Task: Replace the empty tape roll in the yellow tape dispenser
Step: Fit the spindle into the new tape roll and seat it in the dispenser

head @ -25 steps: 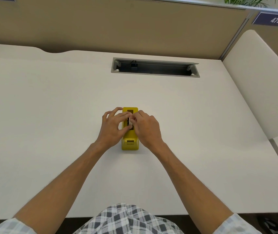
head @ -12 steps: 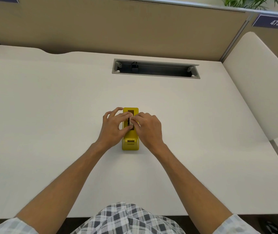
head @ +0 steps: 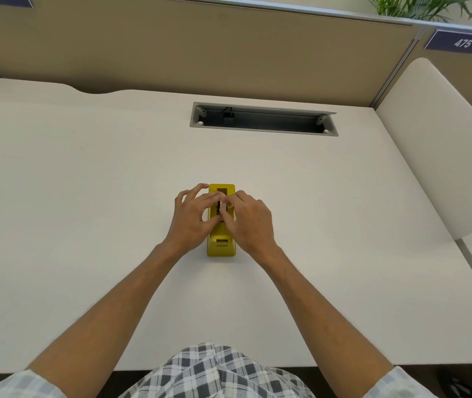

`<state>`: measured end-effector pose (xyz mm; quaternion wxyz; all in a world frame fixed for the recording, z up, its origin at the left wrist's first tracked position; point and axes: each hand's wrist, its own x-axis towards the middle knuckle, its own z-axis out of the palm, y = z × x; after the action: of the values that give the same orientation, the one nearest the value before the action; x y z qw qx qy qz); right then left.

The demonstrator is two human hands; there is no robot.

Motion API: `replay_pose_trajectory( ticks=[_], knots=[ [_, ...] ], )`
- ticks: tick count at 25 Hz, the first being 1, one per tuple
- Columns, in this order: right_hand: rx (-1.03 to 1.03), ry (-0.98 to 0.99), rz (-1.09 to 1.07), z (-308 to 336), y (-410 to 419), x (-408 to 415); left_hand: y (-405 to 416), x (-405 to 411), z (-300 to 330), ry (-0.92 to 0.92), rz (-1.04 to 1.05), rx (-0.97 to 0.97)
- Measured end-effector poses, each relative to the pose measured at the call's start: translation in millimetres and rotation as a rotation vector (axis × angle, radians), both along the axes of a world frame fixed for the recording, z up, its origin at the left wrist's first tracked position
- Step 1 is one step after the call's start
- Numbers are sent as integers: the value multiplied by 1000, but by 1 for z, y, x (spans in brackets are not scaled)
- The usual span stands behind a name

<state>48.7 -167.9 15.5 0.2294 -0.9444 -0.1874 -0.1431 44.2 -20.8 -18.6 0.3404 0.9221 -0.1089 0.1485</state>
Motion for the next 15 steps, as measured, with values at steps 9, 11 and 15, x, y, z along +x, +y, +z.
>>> replay_pose_trajectory(
  ticks=[9, 11, 15],
  knots=[
    [41, 156, 1, 5, -2, 5, 0, 1, -2, 10, 4, -12],
    [21, 148, 3, 3, -2, 3, 1, 0, -1, 12, 4, -9],
    [2, 134, 7, 2, -1, -1, -1, -1, 2, 20, 8, -27]
  ],
)
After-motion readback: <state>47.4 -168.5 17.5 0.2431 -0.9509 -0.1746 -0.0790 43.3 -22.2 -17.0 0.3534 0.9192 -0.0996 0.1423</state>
